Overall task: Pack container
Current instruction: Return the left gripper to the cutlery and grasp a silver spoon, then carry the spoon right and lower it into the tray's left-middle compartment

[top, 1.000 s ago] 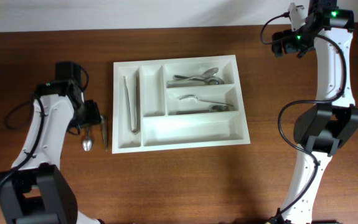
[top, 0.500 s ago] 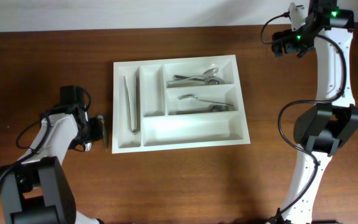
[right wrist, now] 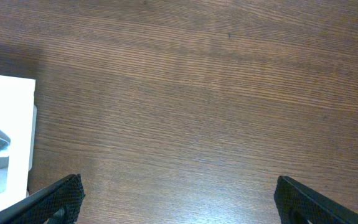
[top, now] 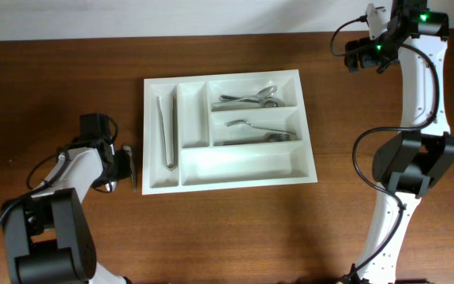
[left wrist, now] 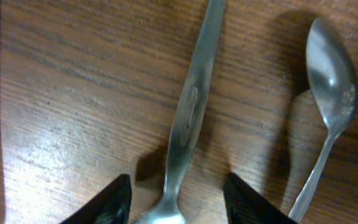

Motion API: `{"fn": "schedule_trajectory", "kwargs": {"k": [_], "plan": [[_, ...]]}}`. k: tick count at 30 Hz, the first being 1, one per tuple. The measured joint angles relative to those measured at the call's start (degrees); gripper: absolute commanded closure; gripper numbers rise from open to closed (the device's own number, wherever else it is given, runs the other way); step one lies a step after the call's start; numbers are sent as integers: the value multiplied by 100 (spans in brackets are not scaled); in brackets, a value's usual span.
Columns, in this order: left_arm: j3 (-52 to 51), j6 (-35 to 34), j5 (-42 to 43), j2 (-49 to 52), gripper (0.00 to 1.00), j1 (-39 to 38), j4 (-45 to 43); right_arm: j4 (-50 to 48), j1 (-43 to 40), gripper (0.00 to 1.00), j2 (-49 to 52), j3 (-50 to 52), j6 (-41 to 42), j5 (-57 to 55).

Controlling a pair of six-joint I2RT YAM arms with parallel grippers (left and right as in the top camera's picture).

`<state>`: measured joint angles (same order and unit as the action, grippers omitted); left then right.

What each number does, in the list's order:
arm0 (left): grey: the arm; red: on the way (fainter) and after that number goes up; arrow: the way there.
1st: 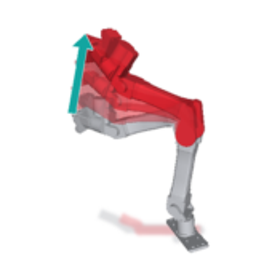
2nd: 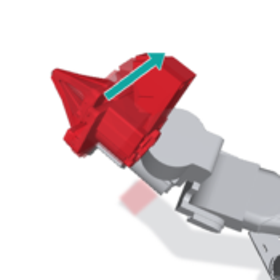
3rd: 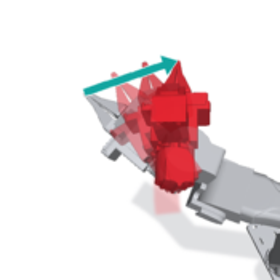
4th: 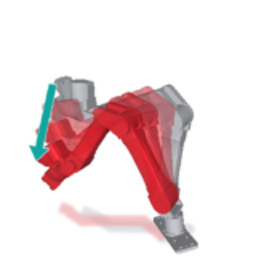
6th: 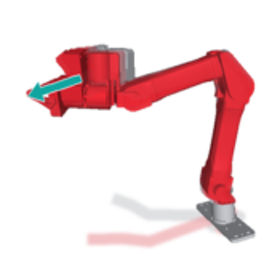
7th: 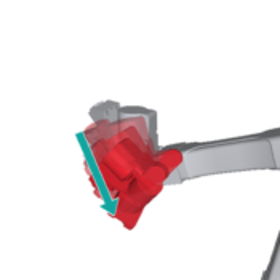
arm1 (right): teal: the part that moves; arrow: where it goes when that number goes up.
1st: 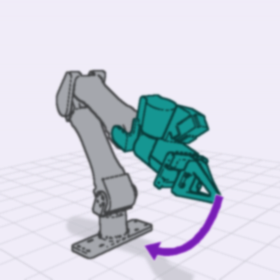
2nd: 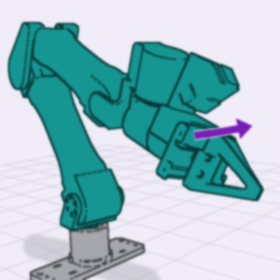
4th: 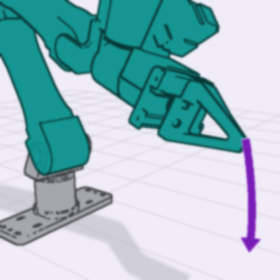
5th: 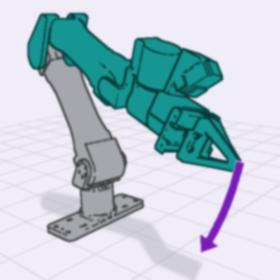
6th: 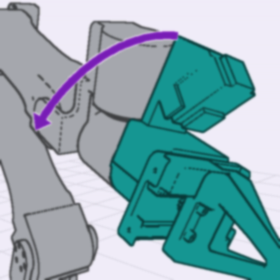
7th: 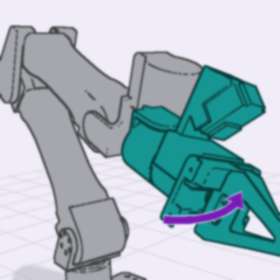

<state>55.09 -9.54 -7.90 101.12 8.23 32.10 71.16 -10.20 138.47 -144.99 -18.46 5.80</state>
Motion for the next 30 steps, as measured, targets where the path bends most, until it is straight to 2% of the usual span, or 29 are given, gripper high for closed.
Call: {"fn": "schedule_trajectory", "kwargs": {"k": [1,2,3,6,13,18,23,25,30], "plan": [[7,4,7,15,57,0,-9,2,0,1,0,0,0,0],[22,2,20,39,66,0,-24,0,0,1,0,0,4,0],[44,7,33,59,79,0,-28,2,0,1,0,0,2,0],[105,33,37,140,98,0,-122,2,0,1,0,0,2,0],[203,31,-282,199,98,0,22,0,0,1,0,0,4,0],[527,31,-422,251,98,0,750,-2,0,2,0,0,4,0],[1502,33,-428,109,98,0,1451,0,0,1,0,0,2,0],[2092,57,-258,-221,98,-26,1665,0,0,1,0,0,4,0],[2583,658,734,-863,98,-385,1681,0,0,1,0,0,0,0]]}}
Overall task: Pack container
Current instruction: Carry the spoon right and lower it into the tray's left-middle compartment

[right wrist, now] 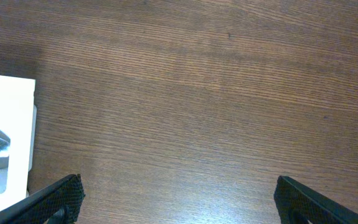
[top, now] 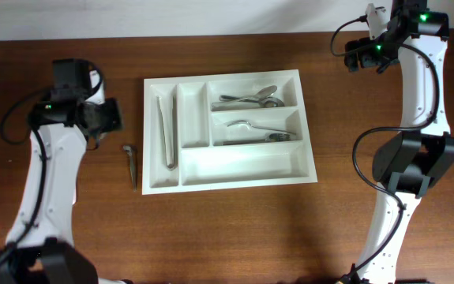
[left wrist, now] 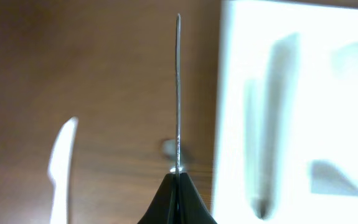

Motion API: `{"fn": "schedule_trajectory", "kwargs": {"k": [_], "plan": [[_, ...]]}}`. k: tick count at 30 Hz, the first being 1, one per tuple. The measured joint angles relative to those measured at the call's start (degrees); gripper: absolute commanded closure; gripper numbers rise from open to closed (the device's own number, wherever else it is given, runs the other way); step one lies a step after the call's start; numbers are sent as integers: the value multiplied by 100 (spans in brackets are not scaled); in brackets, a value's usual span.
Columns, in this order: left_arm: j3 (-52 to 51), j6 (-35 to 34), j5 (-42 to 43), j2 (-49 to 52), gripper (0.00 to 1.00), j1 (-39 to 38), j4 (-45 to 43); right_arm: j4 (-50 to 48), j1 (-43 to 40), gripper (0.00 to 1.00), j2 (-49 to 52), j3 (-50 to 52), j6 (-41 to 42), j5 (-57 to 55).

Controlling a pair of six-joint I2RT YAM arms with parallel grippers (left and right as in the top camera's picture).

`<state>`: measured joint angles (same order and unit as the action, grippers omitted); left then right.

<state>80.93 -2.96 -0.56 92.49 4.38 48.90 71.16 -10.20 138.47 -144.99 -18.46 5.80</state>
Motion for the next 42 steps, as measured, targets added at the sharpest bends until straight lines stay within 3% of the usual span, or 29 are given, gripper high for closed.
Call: {"fn": "schedule_trajectory", "kwargs": {"k": [8,20,27,42], "plan": [[31,492,671,-146,98,-1010,61,0,0,1,0,0,4,0],[31,-210,767,203,98,-2013,-501,2,0,2,0,0,7,0],[31,-361,769,940,98,-2256,-612,0,0,1,0,0,2,0],[31,-616,765,1694,98,-2273,-1832,0,0,1,0,0,4,0]]}}
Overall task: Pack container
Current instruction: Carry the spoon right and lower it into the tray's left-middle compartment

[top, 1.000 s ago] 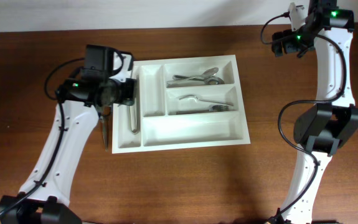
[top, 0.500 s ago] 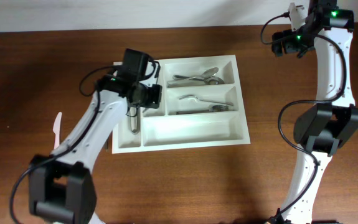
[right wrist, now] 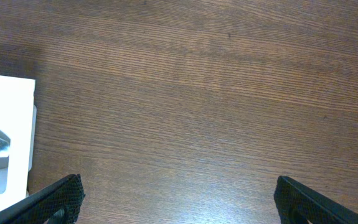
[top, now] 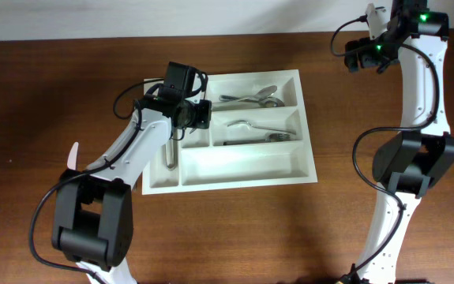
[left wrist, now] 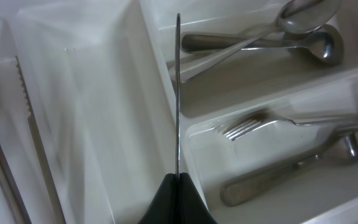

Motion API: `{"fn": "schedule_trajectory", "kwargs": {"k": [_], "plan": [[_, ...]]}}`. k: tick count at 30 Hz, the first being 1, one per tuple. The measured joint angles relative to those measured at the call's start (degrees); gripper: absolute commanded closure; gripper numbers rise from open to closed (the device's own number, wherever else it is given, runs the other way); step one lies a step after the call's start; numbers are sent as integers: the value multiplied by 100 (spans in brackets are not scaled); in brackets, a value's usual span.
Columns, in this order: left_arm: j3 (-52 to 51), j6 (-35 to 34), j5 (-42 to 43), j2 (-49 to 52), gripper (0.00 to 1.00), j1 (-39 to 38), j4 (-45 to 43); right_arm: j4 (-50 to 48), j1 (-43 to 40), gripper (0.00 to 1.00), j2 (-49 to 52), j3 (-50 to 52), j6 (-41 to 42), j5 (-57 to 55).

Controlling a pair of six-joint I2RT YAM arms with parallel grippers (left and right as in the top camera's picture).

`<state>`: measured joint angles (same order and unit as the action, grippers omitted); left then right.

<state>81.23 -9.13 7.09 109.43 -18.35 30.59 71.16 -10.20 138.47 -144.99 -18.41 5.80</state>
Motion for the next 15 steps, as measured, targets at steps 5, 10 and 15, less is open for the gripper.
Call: {"fn": "schedule_trajectory", "kwargs": {"k": [5,10,15], "plan": [[0,-179,-299,0,1,0,0,0,0,1,0,0,2,0],[0,-280,-459,0,0,22,101,0,0,1,0,0,-2,0],[44,-293,-505,-55,1,295,1154,-2,0,1,0,0,0,-2]]}}
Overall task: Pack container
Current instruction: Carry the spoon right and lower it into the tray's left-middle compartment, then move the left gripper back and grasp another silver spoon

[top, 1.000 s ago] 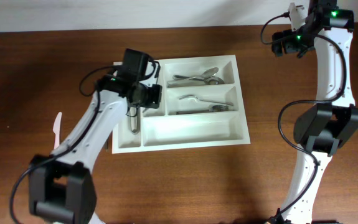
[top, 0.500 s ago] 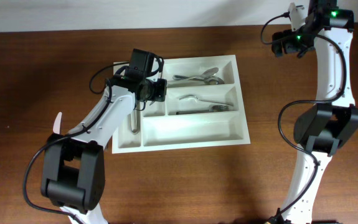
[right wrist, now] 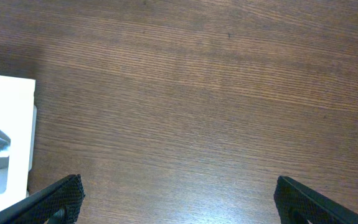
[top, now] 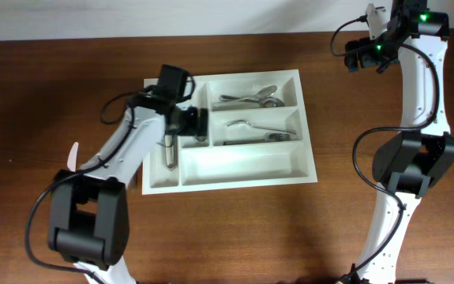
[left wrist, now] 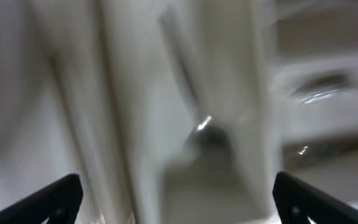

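The white cutlery tray [top: 305, 170] lies mid-table. It holds tongs [top: 167, 150] in the leftmost slot, spoons [top: 246, 98] at top right and forks [top: 254, 131] below them. My left gripper [top: 189, 122] hovers low over the second narrow slot, open, with nothing between its fingers [left wrist: 54, 196]. The left wrist view is smeared; a thin slanted streak [left wrist: 180, 59] shows in the white slot beneath. My right gripper [right wrist: 179, 202] is open over bare wood at the far right, past the tray corner [right wrist: 7, 93].
A pale sliver-shaped item [top: 73, 155] lies on the wood left of the tray, beside my left arm. The long front compartment [top: 238, 164] of the tray shows only white floor. The right arm's base [top: 412, 162] stands right of the tray.
My left gripper was shut on a thin metal utensil above the tray's dividers. Now it is open and empty, slightly lower and to the left over the narrow slot. The right arm is unchanged.
My left gripper first stood open around a utensil handle on the wood left of the tray, a spoon beside it. Then it was shut on that utensil, raised near the tray's left edge. Later it held it over the tray, and now it is open and empty.
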Motion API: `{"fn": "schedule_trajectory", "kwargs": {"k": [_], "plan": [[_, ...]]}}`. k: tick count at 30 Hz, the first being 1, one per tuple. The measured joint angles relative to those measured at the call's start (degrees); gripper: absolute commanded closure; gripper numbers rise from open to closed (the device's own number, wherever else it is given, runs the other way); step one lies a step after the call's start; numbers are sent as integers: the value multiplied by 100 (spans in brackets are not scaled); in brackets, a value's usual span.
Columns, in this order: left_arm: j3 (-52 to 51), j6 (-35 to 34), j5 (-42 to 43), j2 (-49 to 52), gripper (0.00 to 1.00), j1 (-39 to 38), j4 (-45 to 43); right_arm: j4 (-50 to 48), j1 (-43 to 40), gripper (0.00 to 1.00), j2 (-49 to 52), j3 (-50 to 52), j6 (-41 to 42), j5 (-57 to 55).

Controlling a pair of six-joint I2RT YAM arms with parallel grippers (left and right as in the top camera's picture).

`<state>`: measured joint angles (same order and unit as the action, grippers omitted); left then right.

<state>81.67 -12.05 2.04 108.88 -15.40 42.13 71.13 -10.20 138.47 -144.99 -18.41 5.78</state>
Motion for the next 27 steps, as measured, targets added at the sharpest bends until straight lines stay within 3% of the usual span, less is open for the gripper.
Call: {"fn": "schedule_trajectory", "kwargs": {"k": [10,12,18,21,24,27], "plan": [[129,0,-186,-1718,0,1364,2026,2,0,1,0,0,0,2],[177,24,-214,-1954,6,1449,2341,2,0,1,0,0,0,2],[-74,310,-343,-1930,11,1449,2509,2,0,1,0,0,0,2],[-444,372,-428,-1926,28,1526,2302,2,0,1,0,0,-2,2],[-774,404,-476,-1919,61,1655,2006,2,0,1,0,0,-2,2],[-1049,402,-529,-1915,62,1735,1707,2,0,1,0,0,0,2]]}}
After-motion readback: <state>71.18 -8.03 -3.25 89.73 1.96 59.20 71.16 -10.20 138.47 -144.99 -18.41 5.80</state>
